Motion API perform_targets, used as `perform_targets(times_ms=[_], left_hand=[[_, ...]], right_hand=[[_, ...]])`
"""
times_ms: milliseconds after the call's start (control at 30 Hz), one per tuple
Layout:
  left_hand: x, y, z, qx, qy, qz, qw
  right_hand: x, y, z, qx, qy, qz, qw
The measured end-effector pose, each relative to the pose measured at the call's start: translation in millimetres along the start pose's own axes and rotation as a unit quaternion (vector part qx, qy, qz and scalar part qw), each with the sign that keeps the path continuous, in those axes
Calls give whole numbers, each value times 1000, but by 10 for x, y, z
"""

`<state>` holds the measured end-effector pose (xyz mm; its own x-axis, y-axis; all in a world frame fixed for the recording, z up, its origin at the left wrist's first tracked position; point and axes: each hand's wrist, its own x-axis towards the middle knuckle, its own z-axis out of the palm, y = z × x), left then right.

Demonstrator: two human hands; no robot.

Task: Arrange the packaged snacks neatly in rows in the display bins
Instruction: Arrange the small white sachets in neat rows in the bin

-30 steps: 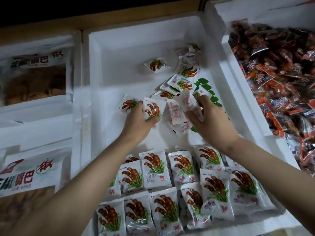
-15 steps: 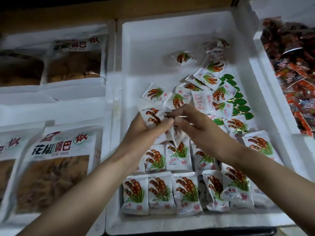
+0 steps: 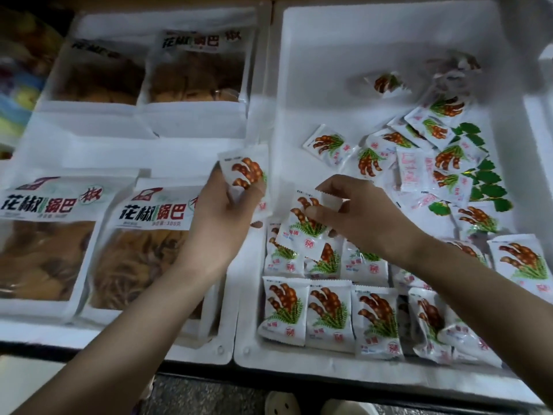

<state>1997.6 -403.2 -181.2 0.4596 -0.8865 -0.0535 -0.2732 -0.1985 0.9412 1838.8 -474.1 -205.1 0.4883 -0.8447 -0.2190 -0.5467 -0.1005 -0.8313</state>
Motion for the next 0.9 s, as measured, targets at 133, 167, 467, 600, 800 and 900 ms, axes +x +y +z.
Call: perform_targets(times_ms=[133, 167, 467, 600, 800, 900], left_hand=[[-42, -80, -122, -19, 32, -15, 999], [-55, -95, -140, -17, 30, -14, 999], [-218, -181, -145, -14, -74, -19, 997], [-281, -204, -76, -57, -119, -56, 990], [-348, -201, 126, 23, -168, 13, 985], [-303, -298, 168, 214, -146, 140, 956]], right_hand=[[56, -16, 245, -84, -40, -23, 995], [65, -17, 294, -104, -53, -28, 993], [7, 18, 341, -151, 9, -110, 982], [-125, -99, 145, 35, 27, -98, 994], [-205, -59, -117, 32, -33, -39, 998], [-156, 44, -253, -48, 26, -47, 997]])
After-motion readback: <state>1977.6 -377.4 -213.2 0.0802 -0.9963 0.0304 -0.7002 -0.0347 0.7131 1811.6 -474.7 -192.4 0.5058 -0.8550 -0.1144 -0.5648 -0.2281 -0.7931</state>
